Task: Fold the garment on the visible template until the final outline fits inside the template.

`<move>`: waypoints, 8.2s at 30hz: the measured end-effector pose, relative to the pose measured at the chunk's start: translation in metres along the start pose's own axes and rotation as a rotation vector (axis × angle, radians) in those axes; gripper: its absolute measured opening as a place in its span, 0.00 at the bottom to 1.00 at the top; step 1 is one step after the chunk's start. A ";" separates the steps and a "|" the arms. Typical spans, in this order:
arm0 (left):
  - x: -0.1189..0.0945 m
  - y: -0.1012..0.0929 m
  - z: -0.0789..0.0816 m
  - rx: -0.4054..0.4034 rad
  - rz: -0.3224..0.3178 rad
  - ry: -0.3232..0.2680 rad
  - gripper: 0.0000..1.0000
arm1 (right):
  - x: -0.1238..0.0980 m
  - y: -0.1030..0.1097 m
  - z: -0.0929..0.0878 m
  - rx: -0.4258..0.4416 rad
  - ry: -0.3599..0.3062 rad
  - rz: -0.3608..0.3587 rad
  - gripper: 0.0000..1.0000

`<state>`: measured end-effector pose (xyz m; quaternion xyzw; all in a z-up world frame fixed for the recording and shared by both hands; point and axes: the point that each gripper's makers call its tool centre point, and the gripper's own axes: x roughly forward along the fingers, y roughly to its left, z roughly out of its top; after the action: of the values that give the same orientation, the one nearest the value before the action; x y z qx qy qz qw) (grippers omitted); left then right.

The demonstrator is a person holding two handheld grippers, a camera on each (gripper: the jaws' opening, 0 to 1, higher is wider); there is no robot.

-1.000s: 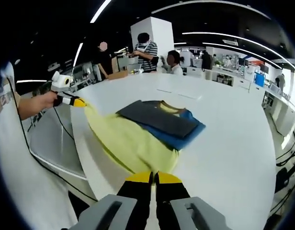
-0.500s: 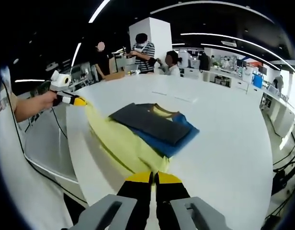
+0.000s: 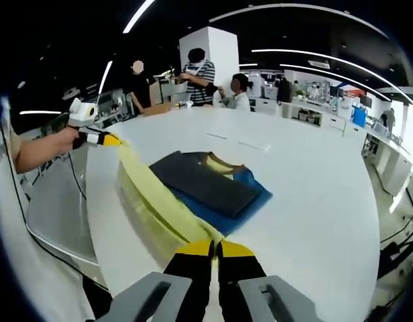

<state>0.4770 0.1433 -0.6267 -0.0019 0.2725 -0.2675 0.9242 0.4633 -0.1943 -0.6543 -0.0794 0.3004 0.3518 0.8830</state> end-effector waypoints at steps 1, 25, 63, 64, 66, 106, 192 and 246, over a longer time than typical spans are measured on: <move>0.001 0.001 0.001 0.001 0.002 0.000 0.00 | 0.001 -0.002 0.001 -0.001 -0.001 -0.002 0.00; 0.042 0.034 0.025 -0.023 0.051 -0.019 0.00 | 0.033 -0.043 0.031 0.006 -0.010 -0.028 0.00; 0.110 0.087 0.053 -0.086 0.123 -0.034 0.00 | 0.094 -0.092 0.069 -0.014 0.011 -0.110 0.00; 0.113 0.088 0.053 -0.088 0.124 -0.032 0.00 | 0.095 -0.094 0.069 -0.015 0.013 -0.112 0.00; 0.118 0.091 0.052 -0.100 0.126 -0.028 0.00 | 0.099 -0.098 0.069 -0.015 0.015 -0.117 0.00; 0.184 0.122 0.011 -0.140 0.183 0.104 0.00 | 0.164 -0.132 0.025 0.014 0.150 -0.158 0.00; 0.198 0.121 0.032 0.469 0.098 0.189 0.00 | 0.172 -0.147 0.052 -0.226 0.111 -0.104 0.00; 0.141 0.080 0.029 0.225 0.002 0.079 0.13 | 0.121 -0.118 0.047 -0.081 0.018 -0.093 0.13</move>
<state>0.6312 0.1374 -0.6849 0.1126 0.2771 -0.2955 0.9073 0.6333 -0.1957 -0.6956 -0.1321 0.2897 0.3214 0.8918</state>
